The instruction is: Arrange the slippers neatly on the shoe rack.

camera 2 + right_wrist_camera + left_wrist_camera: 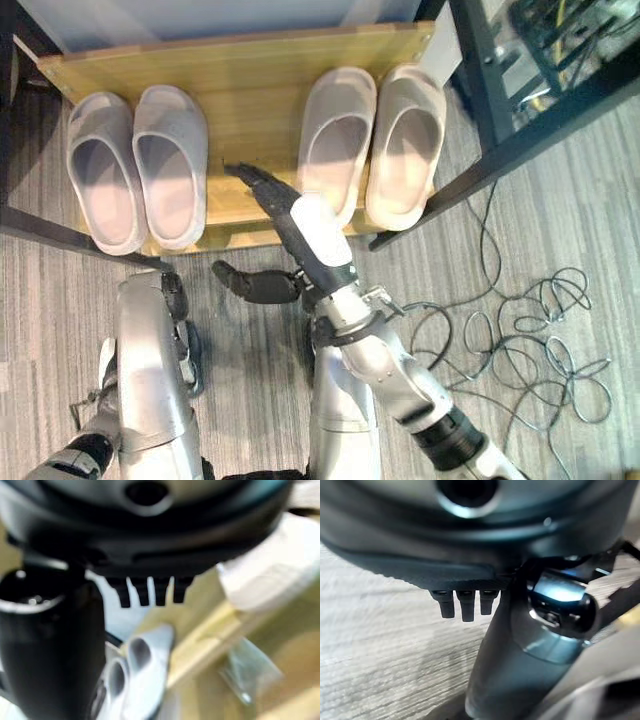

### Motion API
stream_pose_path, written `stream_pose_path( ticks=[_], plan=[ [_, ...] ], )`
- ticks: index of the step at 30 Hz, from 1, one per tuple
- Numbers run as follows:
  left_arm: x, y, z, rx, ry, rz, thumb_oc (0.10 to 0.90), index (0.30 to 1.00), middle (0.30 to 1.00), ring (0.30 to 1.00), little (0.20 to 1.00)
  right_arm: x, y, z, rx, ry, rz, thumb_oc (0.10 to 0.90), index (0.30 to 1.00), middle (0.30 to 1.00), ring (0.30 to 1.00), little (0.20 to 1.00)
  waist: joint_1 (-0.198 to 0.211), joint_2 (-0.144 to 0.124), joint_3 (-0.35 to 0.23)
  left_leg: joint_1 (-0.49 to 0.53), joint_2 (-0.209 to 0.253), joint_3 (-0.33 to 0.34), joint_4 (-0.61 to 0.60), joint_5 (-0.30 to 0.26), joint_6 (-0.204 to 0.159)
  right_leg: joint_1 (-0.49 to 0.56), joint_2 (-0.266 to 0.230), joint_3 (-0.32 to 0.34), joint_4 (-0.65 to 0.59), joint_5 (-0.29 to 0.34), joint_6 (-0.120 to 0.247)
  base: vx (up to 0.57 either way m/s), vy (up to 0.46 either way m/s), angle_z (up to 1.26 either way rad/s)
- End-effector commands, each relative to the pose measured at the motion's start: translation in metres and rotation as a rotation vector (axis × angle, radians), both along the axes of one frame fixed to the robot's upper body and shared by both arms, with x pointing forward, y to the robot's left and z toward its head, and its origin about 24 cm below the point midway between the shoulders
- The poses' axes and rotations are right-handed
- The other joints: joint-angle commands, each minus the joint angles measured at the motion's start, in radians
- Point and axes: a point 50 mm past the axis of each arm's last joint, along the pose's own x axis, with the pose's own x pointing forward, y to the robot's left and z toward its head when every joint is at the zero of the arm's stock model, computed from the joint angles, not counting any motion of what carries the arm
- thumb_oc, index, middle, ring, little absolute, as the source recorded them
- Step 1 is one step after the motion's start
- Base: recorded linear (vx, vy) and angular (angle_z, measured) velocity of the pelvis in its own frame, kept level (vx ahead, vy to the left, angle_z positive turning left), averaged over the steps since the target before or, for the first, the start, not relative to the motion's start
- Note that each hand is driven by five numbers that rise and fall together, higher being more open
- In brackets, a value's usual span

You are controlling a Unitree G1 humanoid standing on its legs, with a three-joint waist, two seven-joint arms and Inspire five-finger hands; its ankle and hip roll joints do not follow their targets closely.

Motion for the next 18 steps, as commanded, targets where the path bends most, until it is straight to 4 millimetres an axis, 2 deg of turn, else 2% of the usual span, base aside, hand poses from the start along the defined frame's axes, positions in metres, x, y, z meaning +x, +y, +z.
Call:
stream_pose_path(
  ticks=[1,3,4,6,10,13,15,16,17,18],
  plan=[
    [-0.006,-0.013,0.001,-0.064,-0.109,-0.053,0.8,0.9,0.9,0.9,0.9,-0.035,0.001,0.044,0.148,-0.222,0.157,0.8,0.9,0.9,0.9,0.9,0.026,0.009,-0.144,-0.013,-0.04,-0.005,-0.211,0.068,0.122,0.042,-0.069,0.0,-0.209,0.048,-0.045,0.12,0.068,0.22],
    [-0.011,-0.012,-0.004,-0.069,-0.087,-0.042,0.8,0.9,0.9,0.9,0.9,-0.037,-0.002,0.036,0.15,-0.178,0.15,0.8,0.9,0.9,0.9,0.9,0.021,0.012,-0.17,-0.011,-0.035,-0.003,-0.231,0.078,0.125,0.049,-0.081,-0.013,-0.24,0.056,-0.041,0.08,0.074,0.25],
    [-0.015,-0.012,-0.009,-0.067,-0.061,-0.04,0.8,0.9,0.9,0.9,0.9,-0.036,-0.003,0.016,0.226,0.003,0.2,0.8,0.9,0.9,0.9,0.9,0.014,0.008,-0.2,0.039,-0.024,0.009,-0.297,0.094,0.126,0.097,-0.095,-0.025,-0.311,0.075,-0.032,0.08,0.079,0.19],
    [-0.022,-0.014,-0.017,-0.077,-0.015,-0.054,0.8,0.9,0.9,0.9,0.9,-0.033,-0.003,-0.002,0.294,0.169,0.243,0.8,0.9,0.9,0.9,0.9,0.009,0.0,-0.22,0.104,-0.011,0.019,-0.365,0.112,0.127,0.156,-0.109,-0.033,-0.385,0.088,-0.027,0.05,0.045,0.1],
    [-0.031,-0.02,-0.03,-0.091,0.05,-0.069,0.8,0.9,0.9,0.9,0.9,-0.034,0.001,-0.013,0.306,0.247,0.278,0.8,0.9,0.9,0.9,0.9,-0.002,-0.001,-0.245,0.185,0.006,0.038,-0.452,0.128,0.125,0.235,-0.126,-0.049,-0.479,0.103,-0.022,0.03,0.027,0.01],
    [-0.044,-0.028,-0.042,-0.118,0.119,-0.099,0.8,0.9,0.9,0.9,0.9,-0.029,-0.002,-0.043,0.347,0.41,0.231,0.8,0.9,0.9,0.9,0.9,-0.009,-0.001,-0.285,0.312,0.031,0.053,-0.583,0.156,0.119,0.356,-0.142,-0.073,-0.613,0.124,-0.008,0.04,0.042,0.02],
    [-0.047,-0.028,-0.045,-0.12,0.134,-0.097,0.8,0.9,0.9,0.9,0.9,-0.029,-0.003,-0.048,0.354,0.435,0.223,0.8,0.9,0.9,0.9,0.9,-0.009,-0.001,-0.289,0.34,0.037,0.061,-0.611,0.163,0.12,0.381,-0.145,-0.077,-0.639,0.13,-0.004,0.0,0.0,0.0],
    [-0.053,-0.028,-0.05,-0.13,0.166,-0.095,0.8,0.9,0.9,0.9,0.9,-0.028,-0.006,-0.059,0.362,0.481,0.196,0.8,0.9,0.9,0.9,0.9,-0.009,-0.004,-0.299,0.413,0.043,0.072,-0.682,0.176,0.116,0.454,-0.153,-0.09,-0.718,0.142,0.002,0.0,0.0,0.0],
    [-0.053,-0.028,-0.05,-0.13,0.166,-0.095,0.8,0.9,0.9,0.9,0.9,-0.028,-0.006,-0.059,0.362,0.481,0.196,0.8,0.9,0.9,0.9,0.9,-0.009,-0.004,-0.298,0.414,0.043,0.072,-0.683,0.177,0.116,0.455,-0.153,-0.09,-0.719,0.142,0.002,0.05,0.021,0.06],
    [-0.058,-0.026,-0.054,-0.139,0.186,-0.08,0.8,0.9,0.9,0.9,0.9,-0.027,-0.01,-0.071,0.368,0.528,0.155,0.8,0.9,0.9,0.9,0.9,-0.008,-0.007,-0.314,0.482,0.049,0.08,-0.751,0.191,0.114,0.517,-0.156,-0.102,-0.779,0.154,0.011,0.06,0.004,0.03]
  ],
)
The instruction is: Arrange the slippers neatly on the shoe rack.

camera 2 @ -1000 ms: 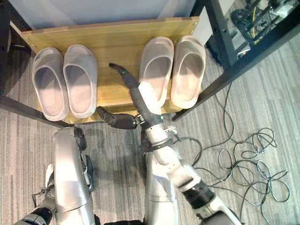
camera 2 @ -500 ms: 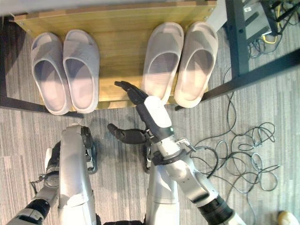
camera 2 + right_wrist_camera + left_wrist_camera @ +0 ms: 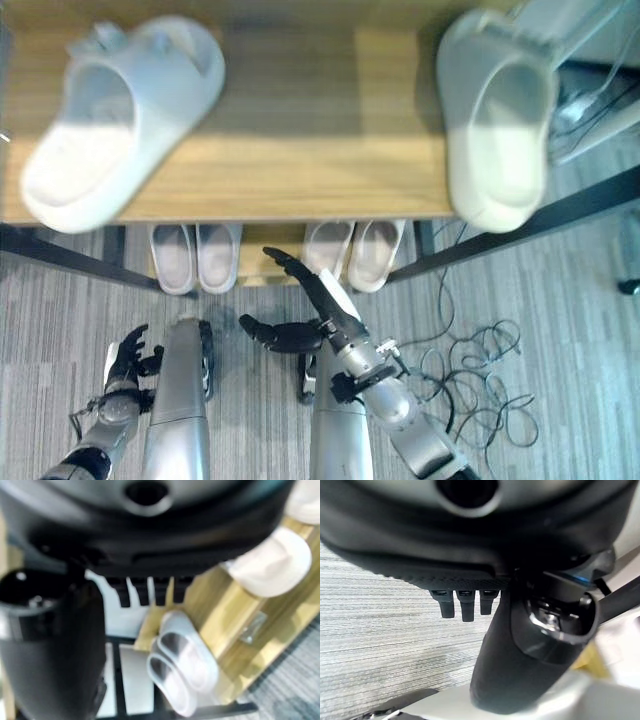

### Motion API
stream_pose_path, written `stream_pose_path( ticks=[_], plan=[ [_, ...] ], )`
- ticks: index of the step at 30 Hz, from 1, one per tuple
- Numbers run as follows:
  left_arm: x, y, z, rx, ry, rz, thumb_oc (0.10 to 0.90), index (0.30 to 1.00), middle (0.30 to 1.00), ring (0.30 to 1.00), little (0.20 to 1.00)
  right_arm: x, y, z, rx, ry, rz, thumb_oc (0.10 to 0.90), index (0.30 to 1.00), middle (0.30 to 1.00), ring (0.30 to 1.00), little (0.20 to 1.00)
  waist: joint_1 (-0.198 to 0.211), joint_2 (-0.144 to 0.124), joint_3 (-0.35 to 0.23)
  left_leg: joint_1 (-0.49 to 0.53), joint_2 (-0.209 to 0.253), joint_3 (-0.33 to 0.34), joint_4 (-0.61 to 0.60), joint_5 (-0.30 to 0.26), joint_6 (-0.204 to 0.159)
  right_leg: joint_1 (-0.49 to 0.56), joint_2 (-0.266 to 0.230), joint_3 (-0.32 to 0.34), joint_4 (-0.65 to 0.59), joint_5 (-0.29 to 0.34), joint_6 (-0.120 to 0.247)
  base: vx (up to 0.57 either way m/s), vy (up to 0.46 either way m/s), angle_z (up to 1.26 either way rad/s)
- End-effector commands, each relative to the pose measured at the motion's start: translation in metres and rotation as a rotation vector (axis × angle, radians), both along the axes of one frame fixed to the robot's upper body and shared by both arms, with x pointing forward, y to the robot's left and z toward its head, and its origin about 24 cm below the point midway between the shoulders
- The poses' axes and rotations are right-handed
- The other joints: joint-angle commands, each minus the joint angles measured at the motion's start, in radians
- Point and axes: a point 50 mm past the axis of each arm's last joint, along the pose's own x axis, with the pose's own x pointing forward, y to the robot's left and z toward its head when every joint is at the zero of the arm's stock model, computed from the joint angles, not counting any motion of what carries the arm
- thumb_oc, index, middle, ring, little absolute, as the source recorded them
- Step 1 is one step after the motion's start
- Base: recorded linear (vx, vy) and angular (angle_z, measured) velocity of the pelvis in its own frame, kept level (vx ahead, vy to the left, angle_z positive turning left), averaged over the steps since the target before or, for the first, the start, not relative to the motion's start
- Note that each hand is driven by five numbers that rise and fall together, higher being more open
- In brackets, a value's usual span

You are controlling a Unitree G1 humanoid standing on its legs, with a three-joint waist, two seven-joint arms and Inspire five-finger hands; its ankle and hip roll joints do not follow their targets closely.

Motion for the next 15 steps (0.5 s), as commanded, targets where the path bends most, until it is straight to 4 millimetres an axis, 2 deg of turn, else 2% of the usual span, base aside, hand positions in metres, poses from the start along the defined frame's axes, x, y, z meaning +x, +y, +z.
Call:
stream_pose_path(
  ticks=[1,3,4,5,6,7,9,10,11,12,15],
  plan=[
    [-0.012,-0.02,-0.014,-0.052,0.035,-0.059,0.8,0.9,0.9,0.9,0.9,-0.002,0.007,0.014,0.107,-0.075,0.023,0.8,0.9,0.9,0.9,0.9,0.006,0.006,-0.058,0.089,0.024,0.021,-0.249,0.105,0.056,0.065,-0.067,0.004,-0.25,0.087,0.014,0.09,0.004,0.05],
    [-0.015,-0.02,-0.016,-0.062,0.05,-0.049,0.8,0.9,0.9,0.9,0.9,-0.003,0.005,0.007,0.109,-0.045,0.0,0.8,0.9,0.9,0.9,0.9,0.008,0.004,-0.061,0.14,0.02,0.029,-0.29,0.115,0.056,0.115,-0.065,-0.005,-0.296,0.101,0.017,0.03,0.001,0.04],
    [-0.018,-0.021,-0.019,-0.074,0.072,-0.042,0.8,0.9,0.9,0.9,0.9,-0.001,-0.001,-0.008,0.145,0.039,-0.044,0.8,0.9,0.9,0.9,0.9,0.006,0.003,-0.076,0.234,0.011,0.047,-0.405,0.175,0.056,0.204,-0.059,-0.025,-0.425,0.166,0.021,0.04,0.0,0.09],
    [-0.02,-0.02,-0.02,-0.043,0.088,-0.07,0.8,0.9,0.9,0.9,0.9,-0.003,-0.002,-0.011,0.196,0.067,-0.039,0.8,0.9,0.9,0.9,0.9,0.006,0.0,-0.079,0.293,0.01,0.051,-0.464,0.19,0.057,0.262,-0.054,-0.033,-0.478,0.179,0.029,0.04,0.001,0.1],
    [-0.02,-0.02,-0.02,-0.043,0.088,-0.07,0.8,0.9,0.9,0.9,0.9,-0.003,-0.002,-0.011,0.196,0.067,-0.039,0.8,0.9,0.9,0.9,0.9,0.006,0.0,-0.078,0.294,0.01,0.051,-0.464,0.19,0.057,0.263,-0.053,-0.033,-0.478,0.179,0.029,0.17,-0.012,0.09],
    [-0.018,-0.024,-0.019,0.076,0.118,-0.221,0.8,0.9,0.9,0.9,0.9,-0.007,-0.004,-0.028,0.302,0.183,-0.046,0.8,0.9,0.9,0.9,0.9,0.009,-0.003,-0.093,0.403,0.006,0.059,-0.567,0.218,0.054,0.37,-0.046,-0.052,-0.574,0.207,0.041,0.16,-0.016,0.01],
    [-0.024,-0.028,-0.022,0.098,0.143,-0.305,0.8,0.9,0.9,0.9,0.9,-0.015,-0.009,-0.044,0.329,0.264,-0.071,0.8,0.9,0.9,0.9,0.9,0.011,-0.004,-0.105,0.496,0.004,0.061,-0.652,0.237,0.053,0.469,-0.042,-0.065,-0.657,0.235,0.05,0.21,-0.029,0.0],
    [-0.028,-0.031,-0.025,0.104,0.163,-0.333,0.8,0.9,0.9,0.9,0.9,-0.02,-0.013,-0.05,0.331,0.292,-0.085,0.8,0.9,0.9,0.9,0.9,0.013,-0.004,-0.107,0.542,0.006,0.065,-0.696,0.248,0.051,0.519,-0.04,-0.066,-0.701,0.248,0.05,0.12,-0.025,0.0],
    [-0.028,-0.031,-0.025,0.104,0.163,-0.333,0.8,0.9,0.9,0.9,0.9,-0.02,-0.013,-0.05,0.331,0.292,-0.085,0.8,0.9,0.9,0.9,0.9,0.012,-0.004,-0.108,0.544,0.005,0.065,-0.704,0.254,0.051,0.522,-0.04,-0.067,-0.708,0.253,0.05,0.12,-0.045,-0.01],
    [-0.035,-0.034,-0.029,0.107,0.19,-0.37,0.8,0.9,0.9,0.9,0.9,-0.028,-0.02,-0.063,0.32,0.351,-0.12,0.8,0.9,0.9,0.9,0.9,0.016,-0.003,-0.12,0.614,0.01,0.071,-0.78,0.284,0.043,0.6,-0.04,-0.08,-0.785,0.284,0.057,0.11,-0.046,-0.03],
    [-0.043,-0.036,-0.033,0.086,0.219,-0.373,0.8,0.9,0.9,0.9,0.9,-0.037,-0.024,-0.075,0.346,0.41,-0.16,0.8,0.9,0.9,0.9,0.9,0.017,-0.004,-0.144,0.716,0.012,0.091,-0.915,0.333,0.028,0.71,-0.035,-0.102,-0.91,0.328,0.069,0.12,-0.044,0.03]
  ],
)
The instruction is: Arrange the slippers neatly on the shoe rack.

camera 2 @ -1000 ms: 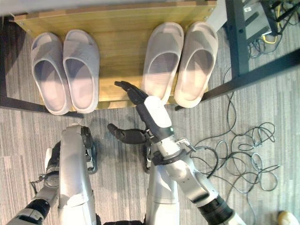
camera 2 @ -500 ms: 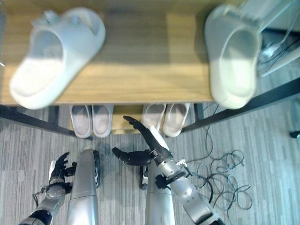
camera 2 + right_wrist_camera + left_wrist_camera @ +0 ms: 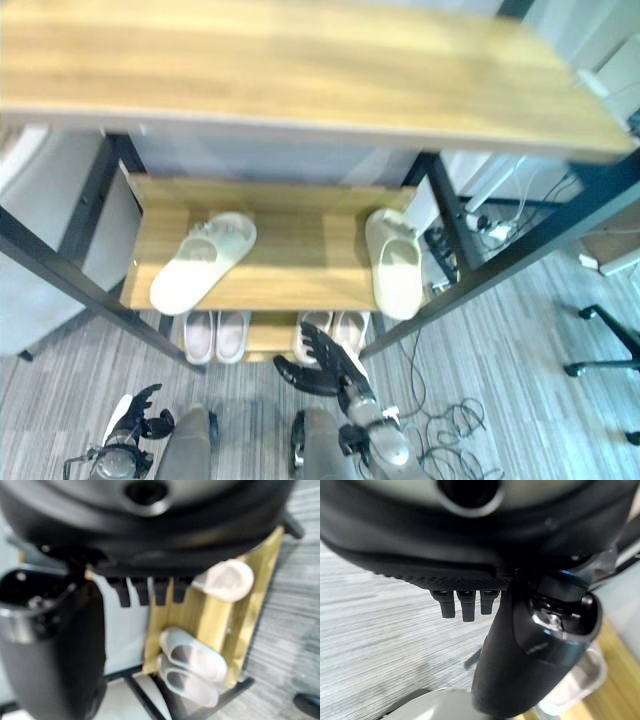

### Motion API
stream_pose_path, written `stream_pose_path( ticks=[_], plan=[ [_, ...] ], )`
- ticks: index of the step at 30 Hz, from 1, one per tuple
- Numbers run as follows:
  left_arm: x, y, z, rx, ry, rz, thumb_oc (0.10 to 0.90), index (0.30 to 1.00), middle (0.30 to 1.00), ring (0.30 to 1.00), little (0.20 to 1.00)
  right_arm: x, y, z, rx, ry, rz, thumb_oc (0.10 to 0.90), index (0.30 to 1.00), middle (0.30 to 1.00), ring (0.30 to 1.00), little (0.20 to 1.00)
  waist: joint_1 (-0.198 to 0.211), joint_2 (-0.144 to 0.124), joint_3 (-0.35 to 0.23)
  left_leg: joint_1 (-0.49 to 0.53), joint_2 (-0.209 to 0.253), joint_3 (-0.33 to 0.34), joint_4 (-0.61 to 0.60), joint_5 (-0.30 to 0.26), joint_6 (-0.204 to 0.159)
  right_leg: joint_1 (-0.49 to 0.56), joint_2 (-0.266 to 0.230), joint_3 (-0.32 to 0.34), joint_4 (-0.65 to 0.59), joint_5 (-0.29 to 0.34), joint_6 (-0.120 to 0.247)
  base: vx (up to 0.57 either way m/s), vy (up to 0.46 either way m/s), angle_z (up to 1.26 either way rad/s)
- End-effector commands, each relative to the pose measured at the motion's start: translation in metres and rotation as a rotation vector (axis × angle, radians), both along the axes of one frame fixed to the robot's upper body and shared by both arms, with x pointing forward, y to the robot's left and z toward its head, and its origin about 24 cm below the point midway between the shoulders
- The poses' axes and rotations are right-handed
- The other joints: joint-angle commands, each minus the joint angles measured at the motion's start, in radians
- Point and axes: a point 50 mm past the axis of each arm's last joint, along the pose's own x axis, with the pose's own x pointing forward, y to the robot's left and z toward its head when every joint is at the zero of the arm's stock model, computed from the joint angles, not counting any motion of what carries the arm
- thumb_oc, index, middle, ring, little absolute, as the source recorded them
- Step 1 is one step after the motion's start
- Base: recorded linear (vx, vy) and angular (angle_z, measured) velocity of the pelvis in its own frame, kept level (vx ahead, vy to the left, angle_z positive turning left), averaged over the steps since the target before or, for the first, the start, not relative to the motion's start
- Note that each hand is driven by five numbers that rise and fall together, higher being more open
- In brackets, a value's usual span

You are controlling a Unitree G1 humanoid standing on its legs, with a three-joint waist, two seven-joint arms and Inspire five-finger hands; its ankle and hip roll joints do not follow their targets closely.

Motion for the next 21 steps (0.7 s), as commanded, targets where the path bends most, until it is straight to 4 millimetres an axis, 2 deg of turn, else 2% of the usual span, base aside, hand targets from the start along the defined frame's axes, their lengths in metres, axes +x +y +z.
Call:
stream_pose_path(
  ticks=[1,5,7,9,10,13,14,15,17,20,21],
  plan=[
    [0.016,-0.025,0.003,-0.053,-0.059,-0.12,0.8,0.9,0.9,0.9,0.9,0.02,0.005,0.027,0.125,-0.161,-0.021,0.8,0.9,0.9,0.9,0.9,0.012,0.014,-0.026,0.038,0.013,-0.004,-0.148,0.066,0.017,0.053,-0.036,-0.029,-0.166,0.08,0.047,0.09,-0.017,0.04],
    [0.006,-0.031,-0.003,-0.08,-0.027,-0.125,0.8,0.9,0.9,0.9,0.9,0.005,0.006,0.004,0.206,-0.027,-0.075,0.8,0.9,0.9,0.9,0.9,0.02,0.01,-0.058,0.185,-0.01,0.019,-0.36,0.141,0.001,0.197,-0.021,-0.058,-0.388,0.169,0.076,0.12,-0.002,0.07],
    [0.003,-0.035,-0.005,-0.097,-0.018,-0.125,0.8,0.9,0.9,0.9,0.9,0.002,0.005,-0.002,0.215,0.01,-0.082,0.8,0.9,0.9,0.9,0.9,0.022,0.002,-0.068,0.205,-0.027,0.009,-0.383,0.159,-0.008,0.251,-0.018,-0.063,-0.488,0.211,0.083,0.04,0.028,0.06],
    [0.0,-0.041,-0.007,-0.114,-0.015,-0.13,0.8,0.9,0.9,0.9,0.9,0.0,0.006,-0.001,0.212,0.011,-0.07,0.8,0.9,0.9,0.9,0.9,0.023,-0.017,-0.067,0.237,-0.065,-0.025,-0.319,0.116,-0.014,0.299,-0.033,-0.044,-0.582,0.248,0.09,-0.01,0.09,0.07],
    [-0.003,-0.046,-0.01,-0.124,-0.001,-0.129,0.8,0.9,0.9,0.9,0.9,-0.001,0.005,-0.002,0.204,0.02,-0.061,0.8,0.9,0.9,0.9,0.9,0.017,-0.014,-0.071,0.27,-0.076,-0.031,-0.34,0.109,-0.016,0.309,-0.038,-0.042,-0.602,0.261,0.097,0.0,0.099,-0.03],
    [-0.003,-0.046,-0.01,-0.125,-0.001,-0.129,0.8,0.9,0.9,0.9,0.9,-0.001,0.005,-0.002,0.204,0.02,-0.061,0.8,0.9,0.9,0.9,0.9,0.018,-0.013,-0.065,0.278,-0.075,-0.03,-0.343,0.109,-0.016,0.318,-0.037,-0.042,-0.605,0.261,0.097,-0.02,0.095,-0.14],
    [0.005,-0.068,-0.008,-0.168,-0.038,-0.193,0.8,0.9,0.9,0.9,0.9,-0.003,0.006,-0.003,0.198,0.026,-0.052,0.8,0.9,0.9,0.9,0.9,-0.005,0.015,-0.071,0.308,-0.085,0.002,-0.389,0.072,0.003,0.319,-0.04,0.006,-0.633,0.289,0.111,-0.06,0.333,-0.06],
    [0.011,-0.077,-0.005,-0.174,-0.046,-0.279,0.8,0.9,0.9,0.9,0.9,-0.003,0.006,-0.007,0.173,0.044,-0.041,0.8,0.9,0.9,0.9,0.9,-0.009,0.017,-0.08,0.335,-0.104,0.028,-0.431,0.075,0.013,0.323,-0.056,0.025,-0.664,0.328,0.122,-0.09,0.386,-0.01],
    [0.017,-0.081,0.0,-0.171,-0.063,-0.347,0.8,0.9,0.9,0.9,0.9,0.001,0.009,-0.007,0.149,0.036,-0.021,0.8,0.9,0.9,0.9,0.9,-0.004,0.024,-0.079,0.36,-0.118,0.045,-0.481,0.09,0.029,0.315,-0.065,0.041,-0.675,0.357,0.136,-0.1,0.181,-0.4],
    [0.022,-0.084,0.0,-0.172,-0.063,-0.358,0.8,0.9,0.9,0.9,0.9,0.014,0.023,-0.005,0.145,0.014,0.017,0.8,0.9,0.9,0.9,0.9,0.009,0.047,-0.062,0.376,-0.113,0.071,-0.537,0.127,0.048,0.291,-0.069,0.023,-0.625,0.35,0.148,-0.14,0.097,-0.64],
    [0.022,-0.084,0.0,-0.172,-0.064,-0.358,0.8,0.9,0.9,0.9,0.9,0.014,0.023,-0.005,0.145,0.013,0.018,0.8,0.9,0.9,0.9,0.9,0.009,0.047,-0.061,0.378,-0.113,0.071,-0.538,0.128,0.048,0.29,-0.069,0.024,-0.623,0.348,0.148,-0.12,0.046,-0.36]
  ],
)
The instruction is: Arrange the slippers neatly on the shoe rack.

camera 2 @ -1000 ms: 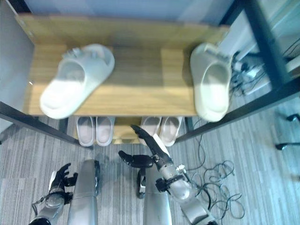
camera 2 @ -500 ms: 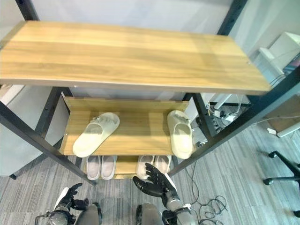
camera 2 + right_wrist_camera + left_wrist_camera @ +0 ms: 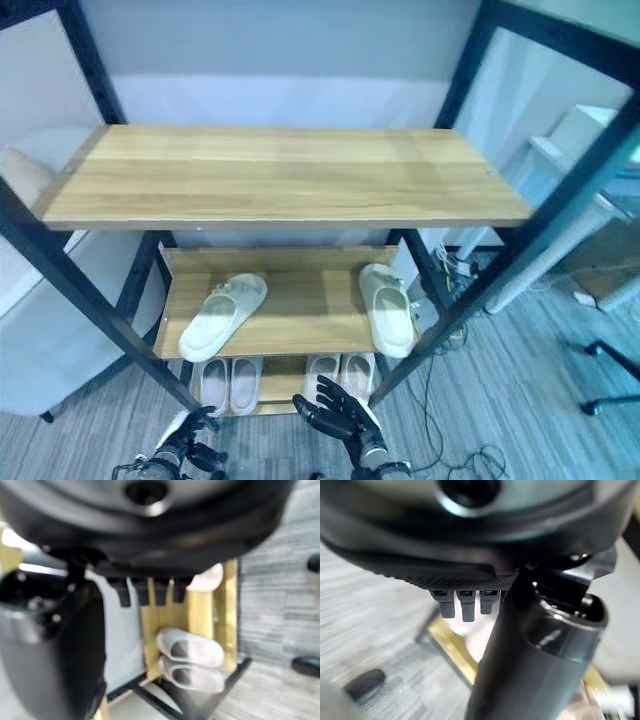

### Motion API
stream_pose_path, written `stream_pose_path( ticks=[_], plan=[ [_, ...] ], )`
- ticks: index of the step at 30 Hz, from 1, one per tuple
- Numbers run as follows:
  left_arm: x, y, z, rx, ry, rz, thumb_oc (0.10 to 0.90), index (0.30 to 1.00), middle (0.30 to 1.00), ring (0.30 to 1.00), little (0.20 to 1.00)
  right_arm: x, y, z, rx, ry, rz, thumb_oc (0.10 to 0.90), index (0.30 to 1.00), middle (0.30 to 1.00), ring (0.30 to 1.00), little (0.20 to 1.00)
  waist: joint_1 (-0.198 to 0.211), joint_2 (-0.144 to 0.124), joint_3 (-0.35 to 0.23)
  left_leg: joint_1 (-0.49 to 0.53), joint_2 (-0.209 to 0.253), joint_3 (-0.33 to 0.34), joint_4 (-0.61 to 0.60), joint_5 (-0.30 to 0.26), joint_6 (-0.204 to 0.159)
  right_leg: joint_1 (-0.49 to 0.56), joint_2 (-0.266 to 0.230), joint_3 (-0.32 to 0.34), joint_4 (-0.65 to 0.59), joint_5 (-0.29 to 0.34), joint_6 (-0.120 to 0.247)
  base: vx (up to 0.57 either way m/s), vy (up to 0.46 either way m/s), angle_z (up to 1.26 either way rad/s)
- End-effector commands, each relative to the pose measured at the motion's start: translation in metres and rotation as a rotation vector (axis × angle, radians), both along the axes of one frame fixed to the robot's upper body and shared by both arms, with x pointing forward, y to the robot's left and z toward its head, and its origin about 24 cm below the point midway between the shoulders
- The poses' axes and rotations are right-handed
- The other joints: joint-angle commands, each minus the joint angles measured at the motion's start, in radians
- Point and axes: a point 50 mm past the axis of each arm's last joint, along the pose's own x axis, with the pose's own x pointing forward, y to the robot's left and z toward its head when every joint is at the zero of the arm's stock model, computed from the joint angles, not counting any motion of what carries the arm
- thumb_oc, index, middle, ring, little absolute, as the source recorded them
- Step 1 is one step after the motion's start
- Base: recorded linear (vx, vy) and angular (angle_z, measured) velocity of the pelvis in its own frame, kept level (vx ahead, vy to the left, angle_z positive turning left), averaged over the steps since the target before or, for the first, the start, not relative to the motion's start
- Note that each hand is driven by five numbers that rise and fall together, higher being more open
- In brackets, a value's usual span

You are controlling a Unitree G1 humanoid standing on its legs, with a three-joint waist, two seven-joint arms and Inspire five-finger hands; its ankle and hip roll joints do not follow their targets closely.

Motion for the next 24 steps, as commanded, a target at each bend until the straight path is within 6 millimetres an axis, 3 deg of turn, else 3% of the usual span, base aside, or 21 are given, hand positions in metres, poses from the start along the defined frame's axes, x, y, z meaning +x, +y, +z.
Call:
stream_pose_path(
  ticks=[1,5,9,12,19,24],
  plan=[
    [0.032,-0.008,0.018,-0.057,-0.144,-0.022,0.8,0.9,0.9,0.9,0.9,0.042,0.032,0.031,0.06,-0.216,0.081,0.8,0.9,0.9,0.9,0.9,0.019,0.019,0.061,0.027,-0.014,-0.035,0.024,-0.105,0.008,0.035,-0.054,-0.065,-0.012,0.018,0.066,-0.12,0.031,-0.26],
    [0.032,-0.014,0.019,-0.073,-0.146,-0.076,0.8,0.9,0.9,0.9,0.9,0.042,0.034,0.031,0.045,-0.217,0.1,0.8,0.9,0.9,0.9,0.9,0.024,0.026,0.041,0.042,-0.025,-0.052,-0.009,-0.092,0.014,0.076,-0.056,-0.05,0.02,0.019,0.071,-0.07,-0.002,0.07],
    [0.037,-0.024,0.027,-0.11,-0.179,-0.182,0.8,0.9,0.9,0.9,0.9,0.042,0.033,0.032,-0.03,-0.23,0.153,0.8,0.9,0.9,0.9,0.9,0.039,0.016,0.005,0.049,-0.032,-0.044,-0.032,-0.087,0.014,0.135,-0.068,-0.05,-0.08,0.018,0.076,-0.04,-0.083,0.03],
    [0.037,-0.021,0.028,-0.101,-0.173,-0.205,0.8,0.9,0.9,0.9,0.9,0.04,0.03,0.028,-0.055,-0.209,0.168,0.8,0.9,0.9,0.9,0.9,0.042,0.012,-0.006,0.052,-0.025,-0.041,-0.044,-0.08,0.01,0.15,-0.064,-0.051,-0.12,0.01,0.076,-0.05,-0.15,-0.02],
    [0.03,0.0,0.031,-0.099,-0.159,-0.194,0.8,0.9,0.9,0.9,0.9,0.018,-0.002,0.011,-0.166,-0.102,0.144,0.8,0.9,0.9,0.9,0.9,0.034,0.028,-0.033,0.068,0.005,-0.049,-0.115,-0.02,-0.016,0.19,-0.025,-0.079,-0.211,0.0,0.059,-0.04,-0.133,0.01],
    [0.038,-0.003,0.041,-0.144,-0.214,-0.189,0.8,0.9,0.9,0.9,0.9,0.018,-0.015,0.006,-0.21,-0.074,0.098,0.8,0.9,0.9,0.9,0.9,0.03,0.049,-0.03,0.038,0.013,-0.04,-0.121,-0.012,-0.031,0.176,-0.012,-0.095,-0.25,-0.012,0.064,-0.08,-0.068,0.03]
  ],
)
